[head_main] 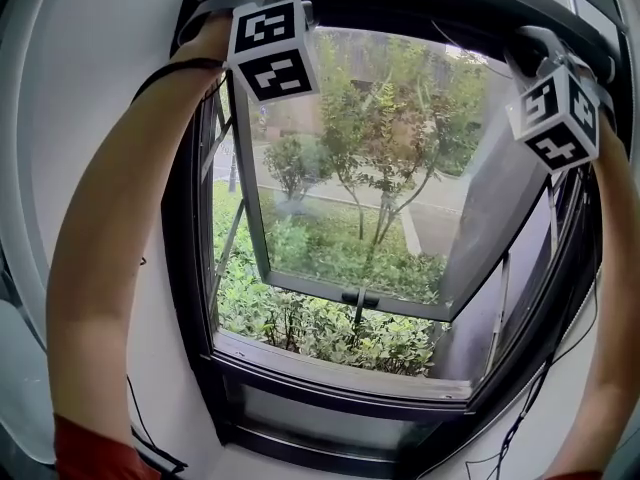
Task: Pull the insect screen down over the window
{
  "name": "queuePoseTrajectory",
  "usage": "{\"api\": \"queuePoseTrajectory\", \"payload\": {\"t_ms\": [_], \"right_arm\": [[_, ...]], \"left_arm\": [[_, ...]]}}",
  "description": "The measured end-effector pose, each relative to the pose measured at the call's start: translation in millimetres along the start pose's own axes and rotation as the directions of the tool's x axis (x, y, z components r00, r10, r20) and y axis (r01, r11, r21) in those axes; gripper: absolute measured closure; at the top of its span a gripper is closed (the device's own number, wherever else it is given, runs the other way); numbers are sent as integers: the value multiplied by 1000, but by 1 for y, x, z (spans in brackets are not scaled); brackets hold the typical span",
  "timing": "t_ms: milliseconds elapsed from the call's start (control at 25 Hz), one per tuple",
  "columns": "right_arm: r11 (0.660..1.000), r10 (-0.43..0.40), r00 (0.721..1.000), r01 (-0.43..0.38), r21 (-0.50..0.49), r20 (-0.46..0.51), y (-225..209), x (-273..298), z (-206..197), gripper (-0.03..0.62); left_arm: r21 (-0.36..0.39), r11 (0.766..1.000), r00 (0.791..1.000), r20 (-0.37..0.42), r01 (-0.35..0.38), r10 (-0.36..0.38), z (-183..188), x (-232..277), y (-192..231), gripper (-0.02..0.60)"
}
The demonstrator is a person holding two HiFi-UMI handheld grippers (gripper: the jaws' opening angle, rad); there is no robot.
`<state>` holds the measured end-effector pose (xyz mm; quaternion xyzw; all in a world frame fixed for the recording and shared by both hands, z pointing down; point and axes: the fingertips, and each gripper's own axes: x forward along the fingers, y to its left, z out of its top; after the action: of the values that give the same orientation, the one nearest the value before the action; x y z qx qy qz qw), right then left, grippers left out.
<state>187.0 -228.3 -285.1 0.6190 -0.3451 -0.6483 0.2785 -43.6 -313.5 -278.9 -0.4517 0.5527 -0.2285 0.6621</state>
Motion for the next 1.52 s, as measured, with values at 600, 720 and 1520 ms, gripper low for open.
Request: {"api": "queuePoseTrajectory", "payload": {"t_ms": [600, 720, 1520], "right_arm": [[999, 31, 999, -31, -16, 7, 3, 5, -7, 536], [999, 32, 999, -32, -5, 19, 4, 5, -7, 536], [978, 186, 977, -194, -73, -101, 10, 16, -13, 546]], "left_arm": [[61, 998, 999, -36, 25, -23, 2, 13, 2, 515], [56, 998, 999, -31, 24, -22, 1, 14, 1, 515], [129, 990, 997, -53, 55, -49, 1, 17, -2, 537]]}}
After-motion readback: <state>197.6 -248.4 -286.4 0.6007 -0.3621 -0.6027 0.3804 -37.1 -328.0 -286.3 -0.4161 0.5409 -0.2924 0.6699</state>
